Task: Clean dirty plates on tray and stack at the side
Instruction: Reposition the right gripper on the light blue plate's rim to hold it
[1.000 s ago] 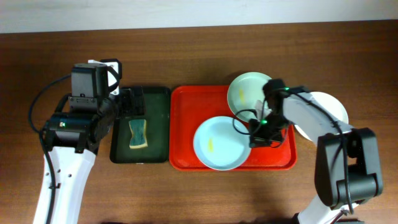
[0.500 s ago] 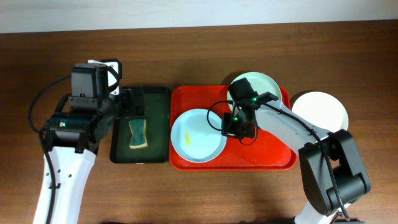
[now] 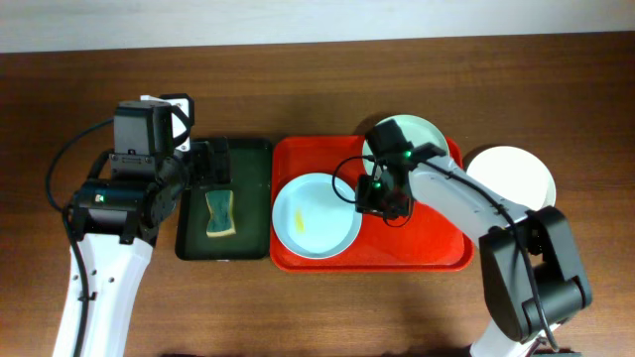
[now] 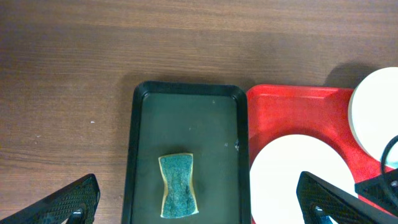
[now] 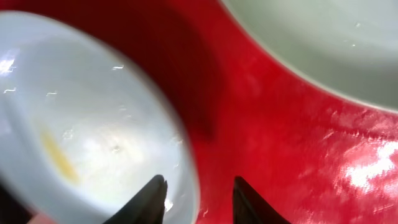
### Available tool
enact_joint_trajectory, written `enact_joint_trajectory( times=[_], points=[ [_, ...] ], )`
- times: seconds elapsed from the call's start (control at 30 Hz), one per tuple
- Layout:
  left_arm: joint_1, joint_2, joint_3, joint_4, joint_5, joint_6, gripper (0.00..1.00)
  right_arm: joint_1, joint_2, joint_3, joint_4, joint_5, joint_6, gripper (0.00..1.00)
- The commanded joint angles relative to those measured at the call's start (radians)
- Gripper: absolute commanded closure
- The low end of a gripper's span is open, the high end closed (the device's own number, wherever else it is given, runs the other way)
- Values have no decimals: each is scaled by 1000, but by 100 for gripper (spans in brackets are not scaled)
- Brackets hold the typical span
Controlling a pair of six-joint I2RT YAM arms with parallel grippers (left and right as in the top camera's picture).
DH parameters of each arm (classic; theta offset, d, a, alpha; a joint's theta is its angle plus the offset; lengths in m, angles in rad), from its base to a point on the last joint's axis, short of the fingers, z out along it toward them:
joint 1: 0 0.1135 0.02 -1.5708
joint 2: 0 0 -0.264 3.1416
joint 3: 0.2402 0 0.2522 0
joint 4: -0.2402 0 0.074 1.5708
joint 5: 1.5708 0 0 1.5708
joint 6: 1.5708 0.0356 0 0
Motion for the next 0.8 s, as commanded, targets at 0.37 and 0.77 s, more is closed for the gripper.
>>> enact_joint_trajectory(
  times=[0.37,0.77],
  points=[
    [0,-5,9,-1,4,-5,1,-19,-68,153,-243,-17,-195,67],
    [0,3,6,-23,112,-5,1,40,-66,54,-91,61,-180,67]
  ],
)
